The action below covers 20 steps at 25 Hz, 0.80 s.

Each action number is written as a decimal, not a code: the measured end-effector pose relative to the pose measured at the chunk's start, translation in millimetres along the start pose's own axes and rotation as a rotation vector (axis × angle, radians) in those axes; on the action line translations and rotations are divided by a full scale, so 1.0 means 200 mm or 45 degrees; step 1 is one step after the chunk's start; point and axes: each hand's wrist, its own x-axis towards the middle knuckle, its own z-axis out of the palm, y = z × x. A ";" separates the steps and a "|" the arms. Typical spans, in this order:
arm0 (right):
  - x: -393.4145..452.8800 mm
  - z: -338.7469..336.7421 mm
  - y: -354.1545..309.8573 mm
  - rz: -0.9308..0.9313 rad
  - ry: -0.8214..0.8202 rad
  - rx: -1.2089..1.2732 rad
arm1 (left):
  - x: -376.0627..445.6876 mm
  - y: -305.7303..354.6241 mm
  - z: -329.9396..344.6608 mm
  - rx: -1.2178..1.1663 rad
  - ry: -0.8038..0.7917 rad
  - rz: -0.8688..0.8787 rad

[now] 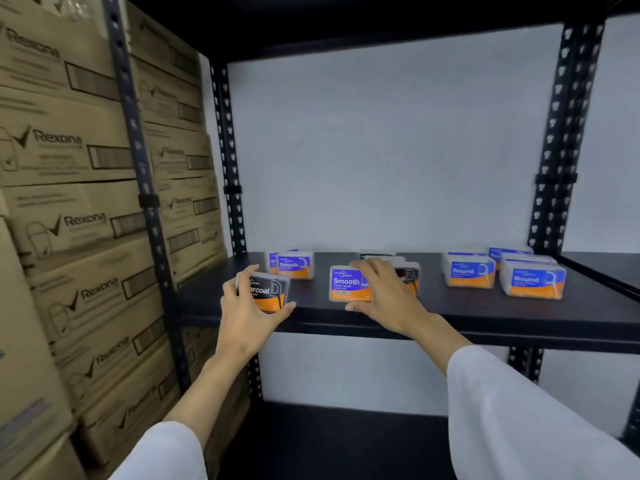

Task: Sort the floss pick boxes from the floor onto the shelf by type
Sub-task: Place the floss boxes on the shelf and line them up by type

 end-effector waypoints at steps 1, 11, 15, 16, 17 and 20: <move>0.08 0.07 -0.03 -0.031 -0.043 -0.005 | 0.04 -0.06 -0.04 0.018 0.027 -0.023; 0.50 0.49 -0.10 -0.004 -0.094 0.149 | 0.22 -0.44 -0.22 0.145 0.074 -0.092; 0.54 0.53 -0.10 0.032 -0.068 0.156 | 0.23 -0.45 -0.21 0.132 0.097 -0.090; 0.54 0.53 -0.10 0.040 -0.074 0.164 | 0.24 -0.44 -0.21 0.124 0.096 -0.089; 0.53 0.52 -0.10 0.047 -0.080 0.180 | 0.24 -0.43 -0.20 0.114 0.089 -0.088; 0.46 0.44 -0.10 0.019 -0.048 0.175 | 0.22 -0.35 -0.16 0.065 0.073 -0.076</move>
